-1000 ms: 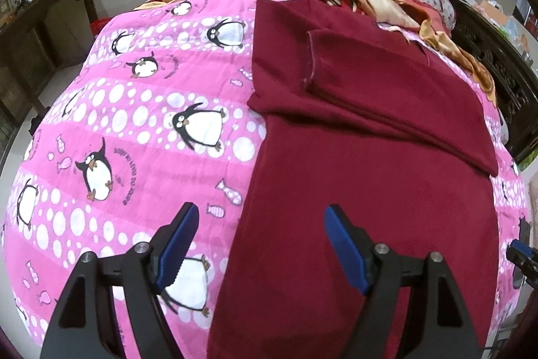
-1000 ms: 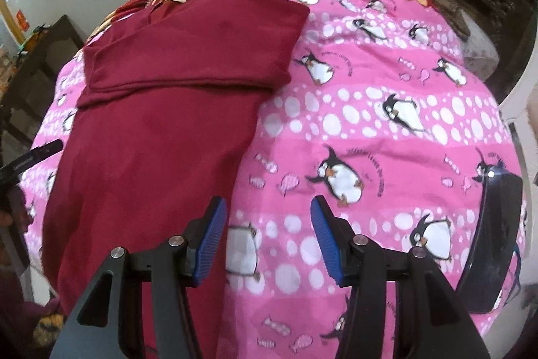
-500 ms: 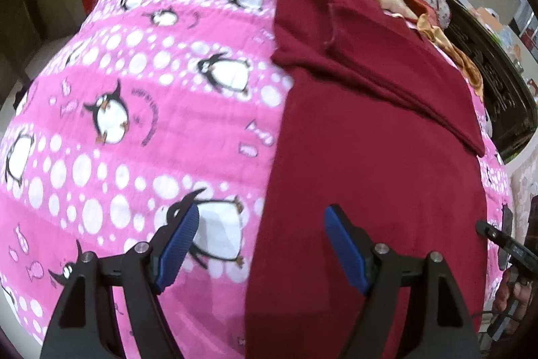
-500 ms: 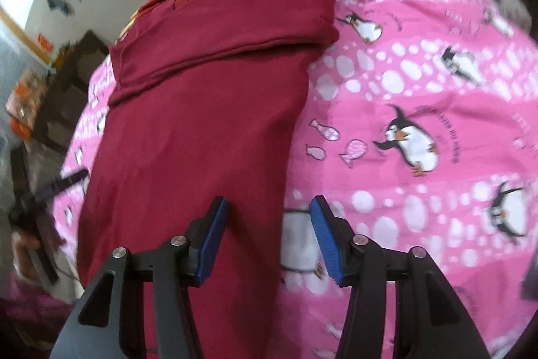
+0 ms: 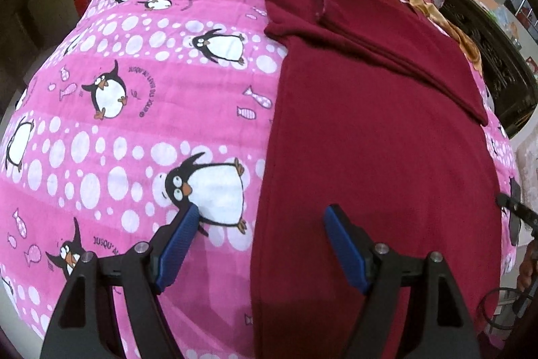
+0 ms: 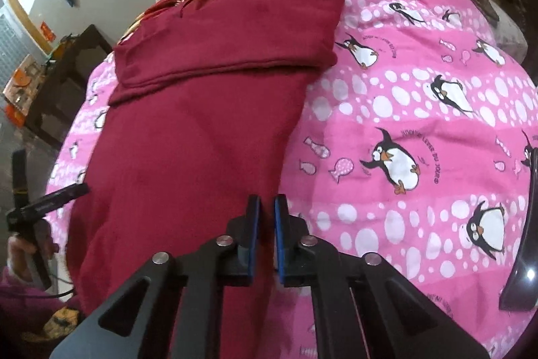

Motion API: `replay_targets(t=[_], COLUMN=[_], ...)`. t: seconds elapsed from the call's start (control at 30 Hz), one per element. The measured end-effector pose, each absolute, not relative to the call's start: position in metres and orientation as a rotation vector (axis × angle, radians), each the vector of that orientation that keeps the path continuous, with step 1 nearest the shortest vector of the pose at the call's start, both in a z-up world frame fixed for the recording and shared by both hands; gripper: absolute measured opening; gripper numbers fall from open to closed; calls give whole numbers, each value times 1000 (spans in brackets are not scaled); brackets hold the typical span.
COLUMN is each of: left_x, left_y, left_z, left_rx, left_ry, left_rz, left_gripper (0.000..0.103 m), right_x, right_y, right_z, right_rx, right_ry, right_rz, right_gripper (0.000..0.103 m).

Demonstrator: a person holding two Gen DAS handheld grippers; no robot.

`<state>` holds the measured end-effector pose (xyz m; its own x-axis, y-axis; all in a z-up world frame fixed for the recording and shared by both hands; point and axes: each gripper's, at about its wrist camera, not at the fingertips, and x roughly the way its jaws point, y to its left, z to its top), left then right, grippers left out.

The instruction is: Fold small clothes

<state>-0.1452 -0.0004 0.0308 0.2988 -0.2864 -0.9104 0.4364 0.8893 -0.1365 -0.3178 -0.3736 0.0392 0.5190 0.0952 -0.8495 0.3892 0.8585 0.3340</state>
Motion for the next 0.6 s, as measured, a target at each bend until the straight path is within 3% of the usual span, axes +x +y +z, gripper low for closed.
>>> replay_targets(t=[0.07,0.23,0.6], left_x=[-148,-159,-194], left_y=[3,16,17], left_z=[32,32,33], left_rx=[131,54,200], left_ry=[1180,1239,1276], left_rz=[-488,-533,-636], left_gripper=[81,81,81], right_x=[-329,-364,-419], right_y=[-371,-359,-324], right_z=[36,24,29], right_rx=[595,683,720], right_ry=[1060,1087,995], right_rz=[-114,-18,219], right_gripper=[39,40,40])
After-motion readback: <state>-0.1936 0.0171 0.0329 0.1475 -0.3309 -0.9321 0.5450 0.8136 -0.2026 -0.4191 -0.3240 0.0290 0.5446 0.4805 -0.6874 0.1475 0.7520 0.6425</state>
